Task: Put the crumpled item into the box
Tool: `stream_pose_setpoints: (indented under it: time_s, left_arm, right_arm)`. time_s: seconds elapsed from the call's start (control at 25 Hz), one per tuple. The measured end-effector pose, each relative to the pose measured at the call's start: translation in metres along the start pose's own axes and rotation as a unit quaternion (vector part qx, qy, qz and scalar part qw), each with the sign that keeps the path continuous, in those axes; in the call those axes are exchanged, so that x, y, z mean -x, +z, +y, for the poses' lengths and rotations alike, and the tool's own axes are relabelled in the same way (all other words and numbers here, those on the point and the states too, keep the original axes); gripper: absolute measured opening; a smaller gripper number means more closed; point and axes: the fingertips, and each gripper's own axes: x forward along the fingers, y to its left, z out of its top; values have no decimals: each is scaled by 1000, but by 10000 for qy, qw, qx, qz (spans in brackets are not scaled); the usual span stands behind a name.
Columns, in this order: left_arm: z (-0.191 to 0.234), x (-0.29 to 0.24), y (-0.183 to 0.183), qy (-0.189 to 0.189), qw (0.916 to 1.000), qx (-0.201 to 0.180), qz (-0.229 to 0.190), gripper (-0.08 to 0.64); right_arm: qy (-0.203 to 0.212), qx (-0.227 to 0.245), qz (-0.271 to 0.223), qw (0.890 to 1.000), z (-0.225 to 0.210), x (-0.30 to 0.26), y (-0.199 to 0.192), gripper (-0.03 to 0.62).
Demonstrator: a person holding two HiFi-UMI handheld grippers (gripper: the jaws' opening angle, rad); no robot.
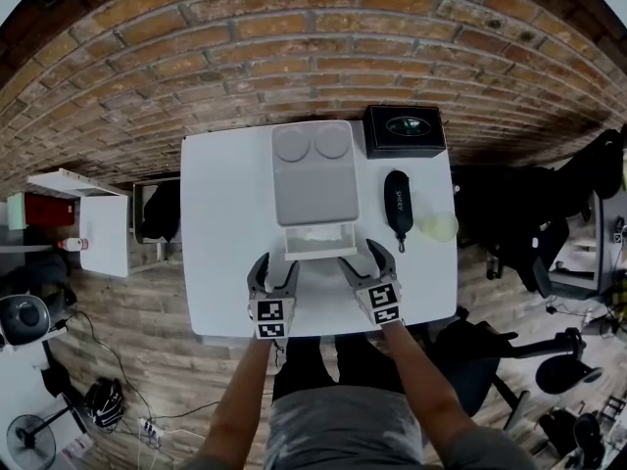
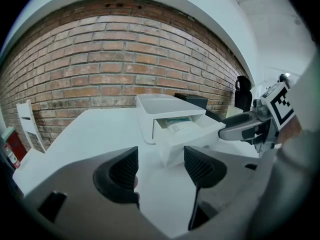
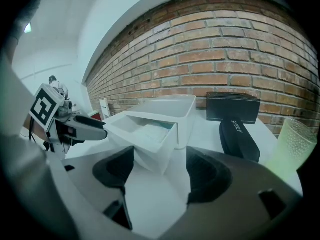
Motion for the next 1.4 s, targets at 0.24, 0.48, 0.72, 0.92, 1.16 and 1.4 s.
stream_pose_setpoints:
  time_s: [0.24, 0.48, 0.72, 0.92, 1.16, 1.4]
  left_arm:
    - [2, -5, 3, -26, 10000, 15, 15, 276]
    - [3, -10, 6, -93, 9999, 70, 37, 275]
    - [3, -14, 9, -120, 9999, 29, 53, 276]
    - [4, -16, 11, -125, 9999, 37, 68, 276]
    - [5, -21, 12, -158, 9998, 36, 98, 276]
    - [6, -24, 14, -130, 9999, 1, 95, 276]
  right_arm:
    - [-25, -10, 4, 10000, -3, -3, 3, 336]
    - [-60, -58, -3, 10000, -7, -7, 5, 331]
    - [-75, -106, -12, 9999, -8, -9, 7, 330]
    - [-78, -124, -6, 9999, -10, -12, 9, 330]
    - [-70, -147, 16, 9999, -12, -15, 11, 330]
    - [-27, -122, 29, 9999, -14, -18, 12, 333]
